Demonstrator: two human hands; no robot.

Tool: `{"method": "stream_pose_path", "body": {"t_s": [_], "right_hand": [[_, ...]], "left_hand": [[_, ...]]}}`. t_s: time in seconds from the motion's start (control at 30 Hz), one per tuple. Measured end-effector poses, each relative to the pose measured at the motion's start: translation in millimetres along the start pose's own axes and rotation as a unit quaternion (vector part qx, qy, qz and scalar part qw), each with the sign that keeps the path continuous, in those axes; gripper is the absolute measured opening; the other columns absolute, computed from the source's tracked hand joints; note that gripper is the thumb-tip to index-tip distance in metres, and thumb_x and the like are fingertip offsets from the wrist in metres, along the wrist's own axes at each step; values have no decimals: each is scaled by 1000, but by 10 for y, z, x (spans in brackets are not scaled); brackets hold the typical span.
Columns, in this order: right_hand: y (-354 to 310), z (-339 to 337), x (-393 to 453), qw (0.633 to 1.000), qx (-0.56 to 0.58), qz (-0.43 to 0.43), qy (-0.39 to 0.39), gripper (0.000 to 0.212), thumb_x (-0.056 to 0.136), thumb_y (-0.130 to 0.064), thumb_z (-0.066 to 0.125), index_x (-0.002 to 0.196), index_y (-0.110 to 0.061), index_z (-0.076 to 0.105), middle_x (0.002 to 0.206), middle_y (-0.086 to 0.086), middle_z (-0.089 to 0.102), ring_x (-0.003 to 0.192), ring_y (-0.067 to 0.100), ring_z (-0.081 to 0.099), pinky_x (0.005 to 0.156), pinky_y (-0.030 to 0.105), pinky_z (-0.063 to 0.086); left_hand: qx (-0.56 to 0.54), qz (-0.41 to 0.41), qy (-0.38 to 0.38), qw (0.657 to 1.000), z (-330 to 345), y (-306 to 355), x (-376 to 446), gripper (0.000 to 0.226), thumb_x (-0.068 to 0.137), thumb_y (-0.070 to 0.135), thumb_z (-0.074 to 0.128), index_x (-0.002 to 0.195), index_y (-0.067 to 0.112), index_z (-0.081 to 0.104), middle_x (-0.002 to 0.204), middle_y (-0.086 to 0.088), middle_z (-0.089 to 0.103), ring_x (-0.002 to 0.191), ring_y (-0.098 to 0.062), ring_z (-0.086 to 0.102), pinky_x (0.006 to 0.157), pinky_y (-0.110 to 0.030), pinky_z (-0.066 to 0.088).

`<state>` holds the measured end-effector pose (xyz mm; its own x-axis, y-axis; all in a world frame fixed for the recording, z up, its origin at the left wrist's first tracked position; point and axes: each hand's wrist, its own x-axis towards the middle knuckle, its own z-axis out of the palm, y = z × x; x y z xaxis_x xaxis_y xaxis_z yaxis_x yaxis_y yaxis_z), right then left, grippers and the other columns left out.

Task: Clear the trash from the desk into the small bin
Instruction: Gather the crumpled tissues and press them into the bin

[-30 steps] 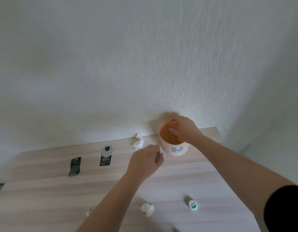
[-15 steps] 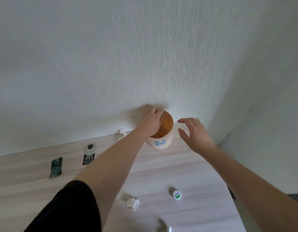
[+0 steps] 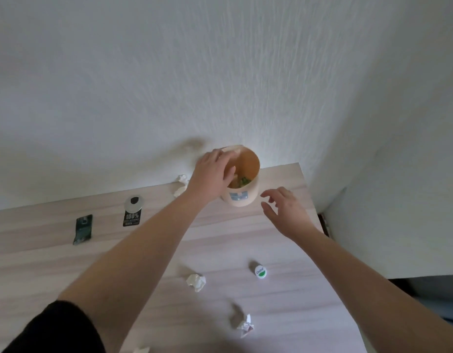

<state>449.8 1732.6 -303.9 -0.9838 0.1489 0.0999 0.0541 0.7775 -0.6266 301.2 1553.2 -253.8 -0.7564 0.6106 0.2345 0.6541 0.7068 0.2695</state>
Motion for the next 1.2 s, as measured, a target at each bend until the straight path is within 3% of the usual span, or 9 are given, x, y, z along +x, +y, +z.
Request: {"method": "stream_pose_path", "body": {"t_s": [0.17, 0.27, 0.37, 0.53, 0.63, 0.8, 0.97, 1.1, 1.2], "right_hand": [[-67, 314, -329, 991, -16, 37, -125, 30, 90, -41, 54, 115, -24, 55, 103, 1, 57, 76, 11, 52, 70, 29, 46], [-104, 582, -627, 961, -86, 52, -257, 45, 88, -49, 54, 125, -26, 46, 116, 4, 51, 92, 22, 59, 77, 37, 50], [-105, 792, -914, 941, -134, 70, -303, 53, 84, -49, 61, 127, -24, 42, 120, 8, 43, 99, 29, 57, 81, 42, 51], [-102, 947, -1216, 944, -132, 86, -289, 31, 90, -29, 57, 117, -14, 49, 117, 13, 43, 100, 33, 51, 86, 40, 46], [-135, 924, -1302, 948, -103, 95, -285, 27, 90, -22, 56, 115, -12, 50, 117, 14, 46, 101, 33, 51, 87, 38, 43], [-251, 853, -1445, 949, -55, 143, -275, 18, 82, -23, 52, 99, -16, 50, 93, 10, 61, 85, 29, 56, 71, 36, 46], [-418, 944, -1630, 944, -59, 157, -284, 18, 90, -17, 31, 91, -19, 49, 73, 6, 59, 67, 30, 54, 56, 32, 39], [-558, 1076, -1792, 956, -72, 125, -254, 14, 94, -24, 36, 98, -18, 48, 85, 8, 62, 74, 37, 60, 59, 35, 39], [-627, 1174, -1868, 954, -63, 118, -269, 36, 93, -45, 43, 120, -21, 45, 111, 5, 52, 85, 33, 61, 65, 36, 43]], "left_hand": [[-53, -59, 57, 995, -212, -19, -764, 33, 87, 26, 53, 120, 21, 50, 99, -8, 54, 90, -27, 53, 82, -42, 45], [-114, -122, 17, 986, -125, -82, -1433, 34, 88, 23, 56, 121, 19, 51, 98, -5, 51, 87, -21, 51, 81, -41, 47], [-111, -172, -63, 977, 90, -158, -2056, 42, 87, 26, 61, 126, 18, 49, 107, -7, 51, 98, -24, 53, 86, -41, 47], [-37, -212, -231, 949, 441, -135, -2536, 61, 83, 34, 61, 138, 26, 36, 134, -12, 37, 116, -33, 45, 92, -45, 45], [-4, -202, -294, 934, 578, -99, -2679, 60, 83, 25, 60, 138, 27, 36, 138, -10, 31, 121, -32, 39, 93, -45, 45], [-2, -183, -269, 946, 690, -94, -2813, 27, 84, 1, 46, 107, 13, 57, 117, -10, 47, 102, -31, 49, 89, -36, 40], [-52, -191, -241, 950, 682, -132, -2955, 26, 79, -1, 51, 105, 3, 54, 108, -18, 51, 96, -37, 52, 85, -43, 41], [-100, -215, -195, 952, 553, -151, -3133, 22, 80, -1, 50, 101, 3, 52, 102, -19, 50, 87, -38, 50, 75, -42, 40], [-95, -211, -173, 957, 407, -188, -3339, 14, 81, 0, 48, 93, 7, 52, 94, -15, 54, 83, -35, 49, 73, -42, 39]]}}
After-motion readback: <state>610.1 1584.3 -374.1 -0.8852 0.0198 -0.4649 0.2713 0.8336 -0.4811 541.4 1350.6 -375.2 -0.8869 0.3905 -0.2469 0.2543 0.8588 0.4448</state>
